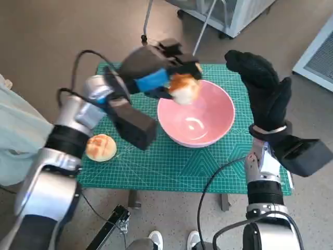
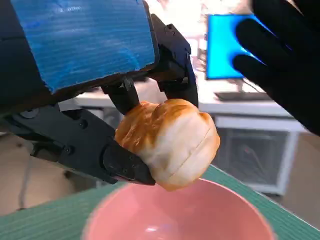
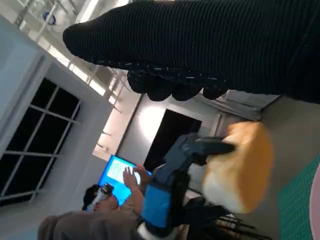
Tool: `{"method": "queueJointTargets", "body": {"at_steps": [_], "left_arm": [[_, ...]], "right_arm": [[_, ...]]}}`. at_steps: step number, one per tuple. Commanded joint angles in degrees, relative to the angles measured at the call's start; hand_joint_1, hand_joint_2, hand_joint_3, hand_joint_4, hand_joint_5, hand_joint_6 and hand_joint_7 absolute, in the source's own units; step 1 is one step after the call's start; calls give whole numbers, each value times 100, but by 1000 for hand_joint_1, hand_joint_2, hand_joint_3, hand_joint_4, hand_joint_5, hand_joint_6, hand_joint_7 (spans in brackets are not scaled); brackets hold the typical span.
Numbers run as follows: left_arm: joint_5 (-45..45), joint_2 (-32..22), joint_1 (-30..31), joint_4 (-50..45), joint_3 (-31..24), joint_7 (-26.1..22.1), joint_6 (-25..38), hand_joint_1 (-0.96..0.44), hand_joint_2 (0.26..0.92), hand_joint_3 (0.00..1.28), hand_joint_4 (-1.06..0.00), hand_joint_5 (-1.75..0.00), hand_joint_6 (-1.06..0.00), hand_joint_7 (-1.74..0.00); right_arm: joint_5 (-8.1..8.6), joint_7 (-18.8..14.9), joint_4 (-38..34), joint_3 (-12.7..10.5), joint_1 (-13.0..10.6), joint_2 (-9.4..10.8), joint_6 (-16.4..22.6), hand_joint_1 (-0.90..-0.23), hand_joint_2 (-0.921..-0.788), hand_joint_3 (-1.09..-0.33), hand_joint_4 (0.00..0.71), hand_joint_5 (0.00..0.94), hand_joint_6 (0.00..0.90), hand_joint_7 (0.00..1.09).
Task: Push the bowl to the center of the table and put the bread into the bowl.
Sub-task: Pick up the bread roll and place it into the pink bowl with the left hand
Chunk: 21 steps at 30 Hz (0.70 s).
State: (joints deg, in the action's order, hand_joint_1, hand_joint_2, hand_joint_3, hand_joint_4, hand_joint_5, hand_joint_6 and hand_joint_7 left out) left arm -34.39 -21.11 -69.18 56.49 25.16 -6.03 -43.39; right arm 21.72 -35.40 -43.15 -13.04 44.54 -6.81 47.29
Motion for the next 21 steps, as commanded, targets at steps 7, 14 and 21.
{"method": "queueJointTargets", "body": {"at_steps": [7,14,21], "left_arm": [[-537,468,-224,595,429,347,186,-1,921,182,-484,-1239,-580,-1353],[-227,706,-149,683,353,-1045,1313,-37,893,158,-191,-416,-109,-816],[24,577,-24,518,188,-1655,1614,-52,853,64,-89,-94,-9,-619]], "right_arm": [[-51,-8,-6,-29,-63,-139,-10,-666,-921,-724,274,8,-1,854],[-129,69,90,-15,-95,-177,29,-664,-921,-725,275,9,-1,850],[-181,116,90,-20,-88,-201,97,-665,-921,-728,276,9,-1,829]]}}
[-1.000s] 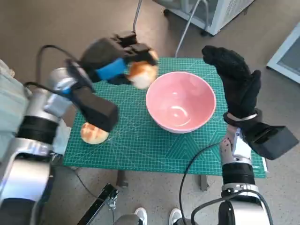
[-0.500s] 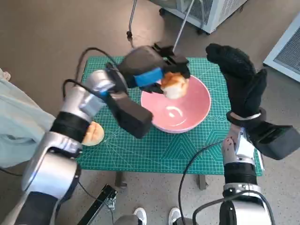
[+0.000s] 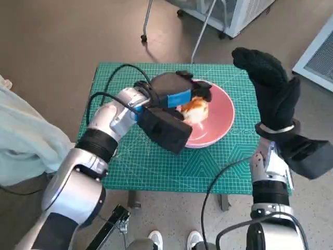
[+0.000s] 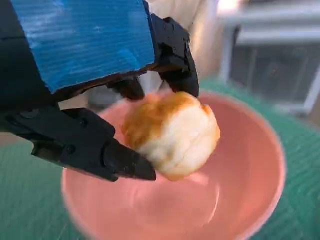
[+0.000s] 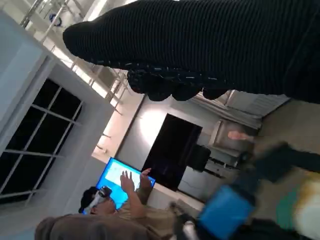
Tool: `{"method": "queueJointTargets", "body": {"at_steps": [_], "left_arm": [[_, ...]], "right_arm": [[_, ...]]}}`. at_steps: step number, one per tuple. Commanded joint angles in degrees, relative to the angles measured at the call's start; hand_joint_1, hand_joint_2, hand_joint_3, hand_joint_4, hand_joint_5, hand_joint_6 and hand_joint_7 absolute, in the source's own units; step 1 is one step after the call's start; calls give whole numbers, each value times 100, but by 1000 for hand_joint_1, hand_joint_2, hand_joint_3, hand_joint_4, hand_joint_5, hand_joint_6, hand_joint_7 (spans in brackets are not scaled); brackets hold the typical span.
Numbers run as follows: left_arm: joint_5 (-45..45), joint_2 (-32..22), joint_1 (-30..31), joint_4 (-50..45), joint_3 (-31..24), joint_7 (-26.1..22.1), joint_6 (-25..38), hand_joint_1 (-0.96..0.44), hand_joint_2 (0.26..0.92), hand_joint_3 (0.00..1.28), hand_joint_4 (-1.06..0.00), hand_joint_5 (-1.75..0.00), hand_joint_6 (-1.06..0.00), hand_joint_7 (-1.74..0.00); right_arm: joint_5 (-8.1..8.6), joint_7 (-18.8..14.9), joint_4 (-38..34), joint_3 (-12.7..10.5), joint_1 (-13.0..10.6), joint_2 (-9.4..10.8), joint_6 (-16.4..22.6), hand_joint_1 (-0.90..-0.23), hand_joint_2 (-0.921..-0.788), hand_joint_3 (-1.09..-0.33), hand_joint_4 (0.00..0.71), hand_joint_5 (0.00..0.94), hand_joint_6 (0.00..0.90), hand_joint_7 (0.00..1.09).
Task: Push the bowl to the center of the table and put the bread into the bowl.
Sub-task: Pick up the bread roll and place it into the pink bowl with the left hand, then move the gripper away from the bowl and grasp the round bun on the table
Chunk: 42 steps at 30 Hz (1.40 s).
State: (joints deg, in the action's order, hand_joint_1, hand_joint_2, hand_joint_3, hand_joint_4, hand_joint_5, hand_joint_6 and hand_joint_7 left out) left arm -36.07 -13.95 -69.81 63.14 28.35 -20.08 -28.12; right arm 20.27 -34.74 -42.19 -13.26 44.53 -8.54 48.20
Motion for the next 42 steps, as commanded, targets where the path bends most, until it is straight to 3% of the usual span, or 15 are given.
{"method": "queueJointTargets", "body": {"at_steps": [1,13,22,29,34,42], "left_arm": [[214,-162,54,-166,-145,-272,86,-55,850,60,-87,-87,-8,-616],[992,-835,398,-638,-732,-757,-528,-88,837,30,-121,-47,-65,-580],[2096,-1936,1318,-2040,-1574,-1464,-882,-59,849,6,-310,-28,-279,-408],[2642,-2851,2360,-3107,-2111,-1943,-598,-49,848,1,-366,-17,-344,-316],[2674,-3523,3120,-3971,-2415,-2242,-13,-56,849,0,-363,-3,-380,-217],[2775,-4049,4160,-4669,-2865,-2415,585,-28,831,0,-340,0,-414,-105]], "right_arm": [[-42,58,-2,3,-87,-26,10,-665,-921,-728,276,9,-1,827],[-130,174,-148,58,-16,38,121,-651,-921,-742,278,10,-1,819],[-94,221,-22,108,-78,89,59,-652,-921,-743,277,10,-1,828],[-57,250,161,144,-153,121,-10,-647,-921,-743,277,10,-1,833],[-25,264,272,159,-189,163,-72,-648,-921,-743,276,9,-1,831],[24,200,217,156,-151,218,-86,-652,-921,-740,277,10,-1,830]]}}
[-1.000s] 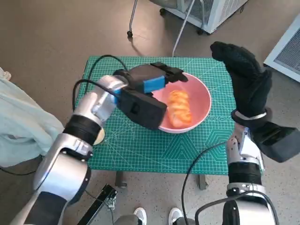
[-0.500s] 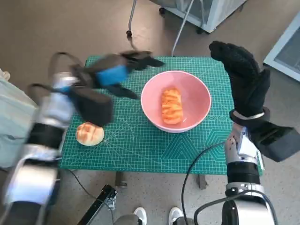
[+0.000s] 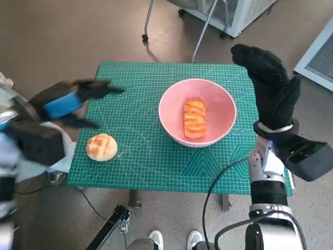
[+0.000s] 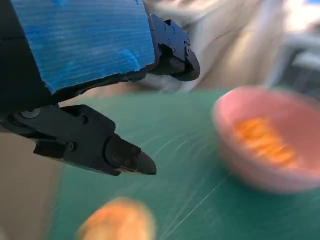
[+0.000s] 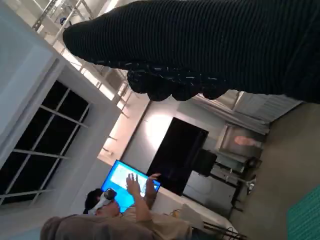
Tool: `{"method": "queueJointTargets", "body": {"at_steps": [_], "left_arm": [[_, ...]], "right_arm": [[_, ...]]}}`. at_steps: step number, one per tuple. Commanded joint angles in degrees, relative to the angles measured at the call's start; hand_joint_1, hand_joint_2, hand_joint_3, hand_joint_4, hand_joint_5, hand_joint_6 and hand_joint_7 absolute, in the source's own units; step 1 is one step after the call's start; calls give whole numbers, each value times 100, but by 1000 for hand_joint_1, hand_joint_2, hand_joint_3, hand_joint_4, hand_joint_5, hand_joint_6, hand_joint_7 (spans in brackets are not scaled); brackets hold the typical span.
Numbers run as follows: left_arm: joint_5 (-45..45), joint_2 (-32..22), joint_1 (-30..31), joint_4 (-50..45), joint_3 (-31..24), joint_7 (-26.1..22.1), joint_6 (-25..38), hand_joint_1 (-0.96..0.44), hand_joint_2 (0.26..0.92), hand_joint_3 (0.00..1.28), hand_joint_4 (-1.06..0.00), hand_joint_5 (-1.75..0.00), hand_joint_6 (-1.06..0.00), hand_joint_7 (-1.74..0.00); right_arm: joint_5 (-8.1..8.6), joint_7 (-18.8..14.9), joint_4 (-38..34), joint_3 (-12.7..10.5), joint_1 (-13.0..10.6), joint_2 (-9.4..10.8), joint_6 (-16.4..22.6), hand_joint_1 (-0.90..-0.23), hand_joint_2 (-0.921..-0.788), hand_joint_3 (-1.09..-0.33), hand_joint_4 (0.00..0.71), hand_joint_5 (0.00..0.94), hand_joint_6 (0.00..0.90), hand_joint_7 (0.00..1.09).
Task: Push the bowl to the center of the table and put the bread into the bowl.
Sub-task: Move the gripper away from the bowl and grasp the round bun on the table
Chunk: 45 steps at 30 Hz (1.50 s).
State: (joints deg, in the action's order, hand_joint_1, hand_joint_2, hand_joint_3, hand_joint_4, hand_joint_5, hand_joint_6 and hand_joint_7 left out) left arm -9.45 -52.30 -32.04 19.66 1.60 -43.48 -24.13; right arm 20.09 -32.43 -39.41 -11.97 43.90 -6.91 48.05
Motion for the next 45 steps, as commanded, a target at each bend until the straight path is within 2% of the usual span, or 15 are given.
{"method": "queueJointTargets", "body": {"at_steps": [1,10,19,33,41,45], "left_arm": [[110,-242,460,-369,-212,-70,222,-28,828,0,-336,0,-417,-96],[-40,-235,978,-623,-209,47,569,-41,816,0,-316,0,-431,-67],[-440,9,1036,-591,157,185,759,-62,814,0,-285,0,-427,-46],[-1358,566,405,638,1055,576,511,-60,813,0,-266,0,-419,-27],[-2137,899,-3,1621,1622,1306,216,-53,824,5,-289,-12,-419,-21],[-2504,987,-173,2058,1887,1687,101,-31,865,23,-373,-45,-468,-43]], "right_arm": [[48,-42,-70,24,-81,58,-75,-652,-921,-739,277,10,-1,833],[100,-135,-163,22,11,90,-118,-638,-921,-739,278,10,-1,844],[102,-178,-202,26,55,98,-125,-637,-921,-741,279,11,-1,848],[148,-289,-128,-4,9,42,-167,-638,-921,-742,278,10,-1,849],[164,-329,-104,-18,-10,12,-179,-645,-921,-739,278,10,-1,849],[166,-329,-58,-20,-27,5,-204,-646,-921,-734,278,10,-1,846]]}}
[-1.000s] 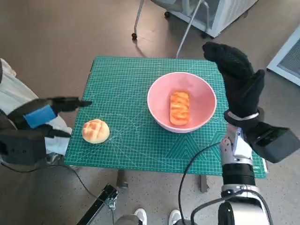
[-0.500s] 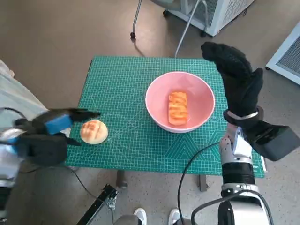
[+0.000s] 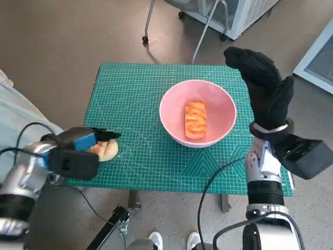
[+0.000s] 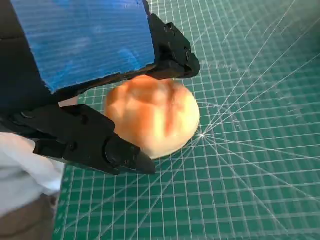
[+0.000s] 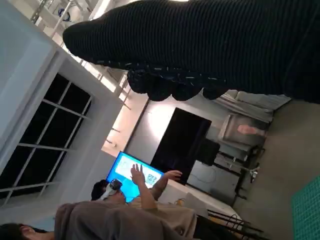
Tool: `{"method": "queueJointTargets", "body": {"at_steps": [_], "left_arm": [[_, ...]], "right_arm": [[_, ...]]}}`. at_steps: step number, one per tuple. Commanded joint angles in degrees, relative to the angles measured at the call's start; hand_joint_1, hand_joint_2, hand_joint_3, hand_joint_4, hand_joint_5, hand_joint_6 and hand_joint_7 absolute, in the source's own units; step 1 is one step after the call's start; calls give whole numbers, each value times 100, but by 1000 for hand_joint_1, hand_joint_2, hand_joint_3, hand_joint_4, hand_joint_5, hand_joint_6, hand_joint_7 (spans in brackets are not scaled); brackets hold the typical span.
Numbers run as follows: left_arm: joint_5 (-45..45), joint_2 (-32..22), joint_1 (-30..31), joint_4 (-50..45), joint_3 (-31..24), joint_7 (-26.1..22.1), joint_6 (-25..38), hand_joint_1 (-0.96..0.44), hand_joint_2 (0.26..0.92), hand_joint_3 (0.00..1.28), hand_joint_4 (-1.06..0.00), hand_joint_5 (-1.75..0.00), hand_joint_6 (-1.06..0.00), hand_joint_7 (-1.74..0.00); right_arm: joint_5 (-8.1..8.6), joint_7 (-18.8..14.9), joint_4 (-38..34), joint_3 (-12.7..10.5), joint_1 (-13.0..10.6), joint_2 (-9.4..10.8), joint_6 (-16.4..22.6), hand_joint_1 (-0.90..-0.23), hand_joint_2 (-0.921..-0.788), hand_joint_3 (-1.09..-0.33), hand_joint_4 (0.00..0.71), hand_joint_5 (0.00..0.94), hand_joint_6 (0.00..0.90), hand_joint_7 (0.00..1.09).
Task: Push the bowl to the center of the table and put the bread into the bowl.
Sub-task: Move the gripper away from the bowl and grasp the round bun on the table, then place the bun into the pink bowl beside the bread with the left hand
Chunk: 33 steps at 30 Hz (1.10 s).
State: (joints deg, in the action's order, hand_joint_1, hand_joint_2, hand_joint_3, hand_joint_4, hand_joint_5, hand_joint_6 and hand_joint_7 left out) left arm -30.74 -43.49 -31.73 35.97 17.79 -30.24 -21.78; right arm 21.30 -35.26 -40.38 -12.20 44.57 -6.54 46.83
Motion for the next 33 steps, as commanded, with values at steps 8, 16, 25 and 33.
{"method": "queueJointTargets", "body": {"at_steps": [8,16,25,33], "left_arm": [[-747,12,-590,920,566,712,-335,-6,917,166,-543,-1044,-501,-1088],[-70,-261,-627,315,18,560,-650,1,920,121,-621,-1232,-574,-1206],[682,-301,-795,-492,-667,551,-933,2,917,132,-541,-1436,-671,-1008],[773,-28,-1559,-961,-781,568,-1041,1,920,128,-554,-1279,-628,-1198]], "right_arm": [[21,-7,163,8,-143,-39,-124,-646,-921,-731,279,11,-1,840],[8,5,231,7,-172,-39,-164,-645,-921,-729,279,11,-1,836],[12,-42,67,-10,-118,-45,-131,-641,-921,-729,280,11,-1,833],[-22,-39,9,7,-67,-52,-114,-630,-921,-731,281,11,-1,833]]}}
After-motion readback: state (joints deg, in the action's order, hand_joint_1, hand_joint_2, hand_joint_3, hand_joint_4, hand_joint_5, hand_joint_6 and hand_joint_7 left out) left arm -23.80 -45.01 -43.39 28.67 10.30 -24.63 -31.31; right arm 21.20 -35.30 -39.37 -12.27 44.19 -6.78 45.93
